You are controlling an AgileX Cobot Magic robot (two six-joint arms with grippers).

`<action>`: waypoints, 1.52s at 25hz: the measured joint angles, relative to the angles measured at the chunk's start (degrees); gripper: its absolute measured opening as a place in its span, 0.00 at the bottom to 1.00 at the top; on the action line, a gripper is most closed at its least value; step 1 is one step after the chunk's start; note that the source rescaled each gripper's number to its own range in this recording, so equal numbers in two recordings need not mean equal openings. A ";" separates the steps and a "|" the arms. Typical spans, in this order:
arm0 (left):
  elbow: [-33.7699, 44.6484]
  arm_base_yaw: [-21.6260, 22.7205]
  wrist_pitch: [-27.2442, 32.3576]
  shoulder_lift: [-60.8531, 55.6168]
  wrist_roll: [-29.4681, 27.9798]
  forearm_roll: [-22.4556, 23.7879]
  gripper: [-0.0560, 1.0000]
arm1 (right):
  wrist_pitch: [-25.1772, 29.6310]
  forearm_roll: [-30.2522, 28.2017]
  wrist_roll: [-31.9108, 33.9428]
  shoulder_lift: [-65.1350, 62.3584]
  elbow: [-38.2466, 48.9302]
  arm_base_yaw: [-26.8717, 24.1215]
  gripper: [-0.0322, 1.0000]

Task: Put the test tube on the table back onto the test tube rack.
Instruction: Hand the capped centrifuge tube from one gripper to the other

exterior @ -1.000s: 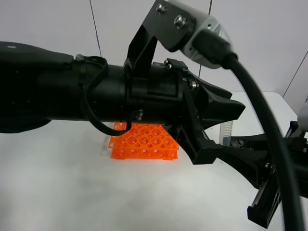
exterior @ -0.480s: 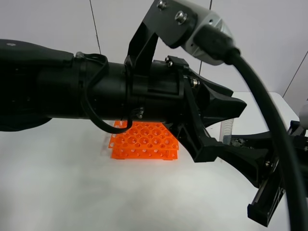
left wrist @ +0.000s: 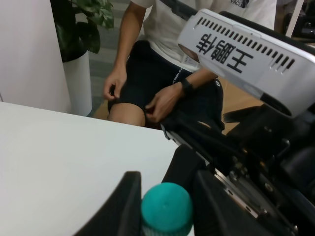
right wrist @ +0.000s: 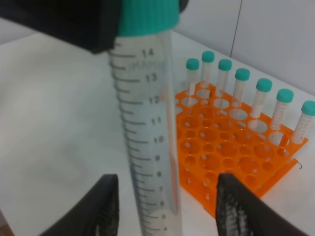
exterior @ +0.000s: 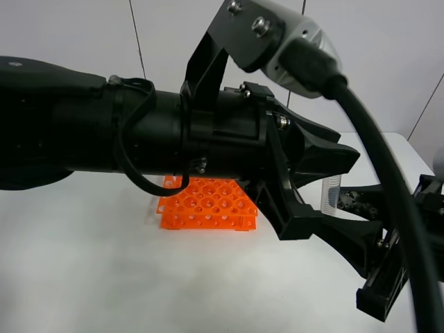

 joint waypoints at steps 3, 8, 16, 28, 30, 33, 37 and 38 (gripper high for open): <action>0.00 0.00 -0.05 0.00 0.00 0.00 0.05 | -0.07 -0.21 -0.25 0.00 0.00 0.00 0.61; 0.00 0.00 -2.66 0.00 0.00 0.00 0.05 | 1.08 -0.87 -0.44 0.00 0.00 0.00 0.61; 0.00 2.94 -2.98 0.00 0.00 0.06 0.05 | 4.71 -5.80 1.05 0.00 0.00 0.00 0.61; -0.02 3.80 -4.46 0.00 0.07 0.25 0.05 | 4.70 -27.06 18.15 0.00 0.00 -0.17 0.61; -0.02 3.80 -4.46 0.00 0.07 0.25 0.05 | 5.37 -32.15 24.17 0.00 0.00 -1.25 0.61; -0.02 3.80 -4.46 0.00 0.07 0.25 0.05 | 8.66 -38.56 32.14 0.00 -1.14 -4.02 0.61; -0.02 3.80 -4.53 0.00 0.07 0.38 0.05 | 15.24 -45.53 38.04 0.00 -6.19 -8.11 0.61; -0.02 3.80 -4.53 0.00 0.07 0.38 0.05 | 17.18 -46.79 39.01 0.00 -7.23 -9.37 0.61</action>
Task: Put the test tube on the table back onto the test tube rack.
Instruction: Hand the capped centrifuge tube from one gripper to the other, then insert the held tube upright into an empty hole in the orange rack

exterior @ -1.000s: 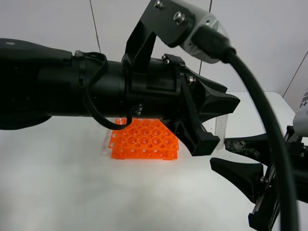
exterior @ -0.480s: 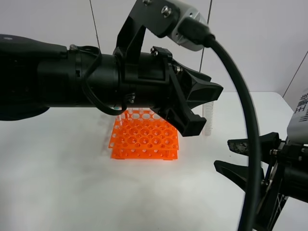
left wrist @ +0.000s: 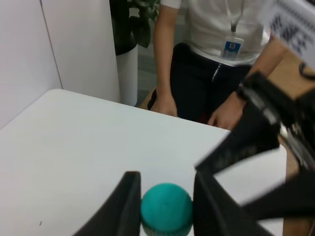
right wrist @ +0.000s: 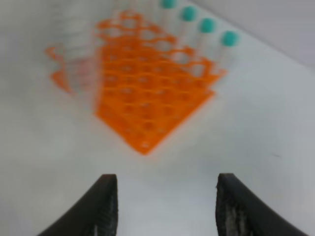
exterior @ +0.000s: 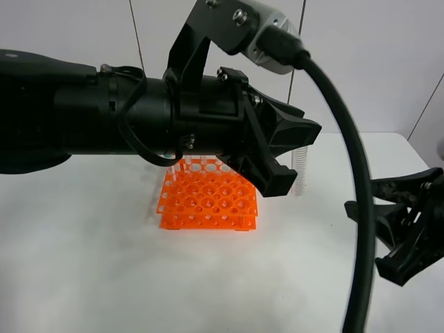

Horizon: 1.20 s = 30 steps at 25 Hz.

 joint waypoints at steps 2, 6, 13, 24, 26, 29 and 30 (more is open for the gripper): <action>0.00 0.00 0.00 0.00 0.00 0.00 0.05 | 2.85 -2.44 1.66 0.00 -1.50 -2.60 0.61; 0.00 0.00 0.00 0.00 0.00 0.00 0.05 | 5.81 -3.89 5.12 0.00 -1.74 -7.73 0.61; 0.00 0.00 0.05 0.00 0.00 0.05 0.05 | 3.94 -4.04 12.17 0.14 -1.74 -14.61 0.61; 0.00 0.00 0.53 0.00 0.00 0.05 0.05 | 6.65 -4.04 19.16 14.26 -4.85 -20.91 0.61; 0.00 0.00 0.53 0.00 0.00 0.05 0.05 | 12.18 -4.04 17.55 17.26 -8.22 -20.98 0.61; 0.00 0.00 0.53 0.00 0.00 0.05 0.05 | 23.74 -4.14 15.12 20.19 -13.85 -21.10 0.61; 0.05 0.00 0.53 0.00 0.00 0.05 0.05 | 27.55 -4.20 14.77 20.31 -15.55 -21.10 0.61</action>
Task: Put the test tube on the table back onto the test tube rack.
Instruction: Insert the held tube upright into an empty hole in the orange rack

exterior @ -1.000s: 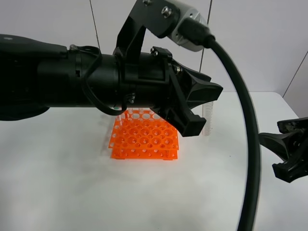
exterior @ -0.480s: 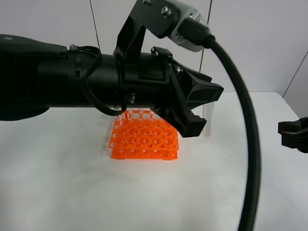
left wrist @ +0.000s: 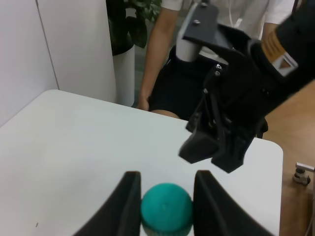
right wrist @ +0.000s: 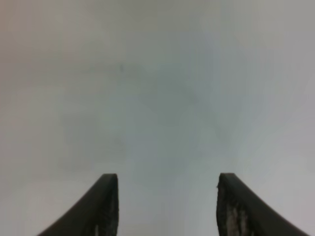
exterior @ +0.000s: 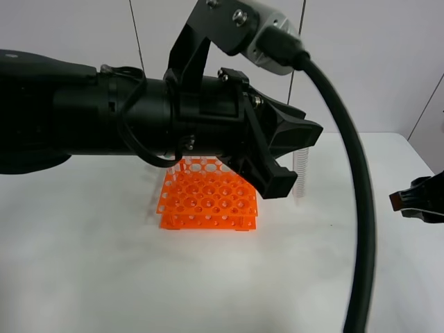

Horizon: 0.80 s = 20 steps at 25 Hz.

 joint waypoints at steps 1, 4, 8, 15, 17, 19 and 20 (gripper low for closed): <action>0.12 0.00 0.00 0.00 0.00 0.00 0.05 | 4.86 0.01 -0.32 0.00 -1.58 0.00 0.61; 0.49 0.00 0.00 0.00 0.00 0.06 0.05 | 15.79 0.48 -1.93 -0.20 -4.33 0.00 0.61; 0.49 0.00 0.42 0.00 0.00 0.06 0.05 | 18.12 8.63 -4.31 -0.39 -4.65 0.00 0.61; 0.49 0.00 1.62 0.00 0.00 0.06 0.05 | 18.19 10.08 -6.87 -0.39 -4.65 0.00 0.61; 0.49 0.00 1.74 0.00 0.00 0.06 0.05 | 18.19 9.10 -6.87 -0.39 -4.65 0.00 0.61; 0.49 0.00 1.74 0.00 0.00 0.06 0.05 | 18.19 8.62 -6.82 -0.39 -4.65 0.00 0.61; 0.49 0.00 1.74 0.00 0.00 0.06 0.05 | 18.19 8.55 -6.82 -0.39 -4.65 0.00 0.61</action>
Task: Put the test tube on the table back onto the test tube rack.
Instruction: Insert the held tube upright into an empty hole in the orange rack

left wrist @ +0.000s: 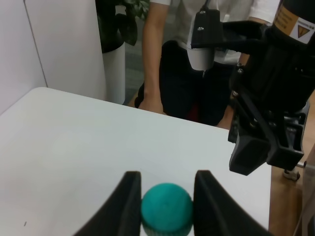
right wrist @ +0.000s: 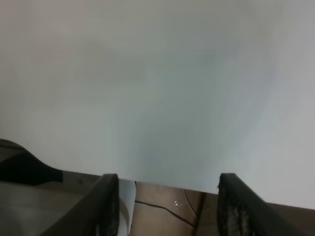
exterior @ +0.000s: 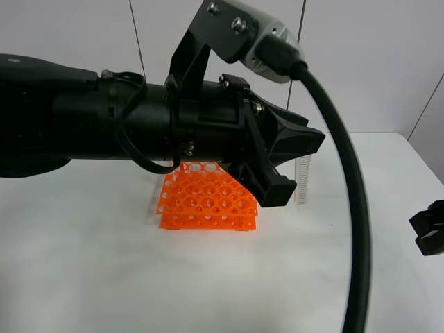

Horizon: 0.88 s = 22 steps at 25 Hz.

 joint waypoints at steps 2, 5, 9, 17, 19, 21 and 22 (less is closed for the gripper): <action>0.00 0.00 0.00 0.00 0.00 0.00 0.05 | 0.00 0.00 0.10 0.00 -0.11 0.00 0.61; 0.00 0.00 0.11 0.00 0.00 0.00 0.05 | 0.00 0.53 0.88 -0.54 -0.10 0.00 0.61; 0.00 0.00 0.24 0.00 0.00 0.00 0.05 | -0.10 0.66 1.26 -4.86 2.38 0.00 0.61; 0.00 0.00 2.48 0.00 0.00 0.00 0.05 | -7.60 1.53 1.45 -23.49 13.83 0.00 0.61; 0.00 0.00 2.77 0.00 0.00 0.00 0.05 | -9.21 0.92 1.45 -27.70 15.60 0.00 0.61; 0.00 0.00 2.77 0.00 0.00 0.00 0.05 | -10.37 0.66 1.45 -31.61 16.50 0.00 0.61; 0.00 0.00 2.77 0.00 0.00 0.00 0.05 | -10.64 0.42 1.45 -33.16 16.55 0.00 0.61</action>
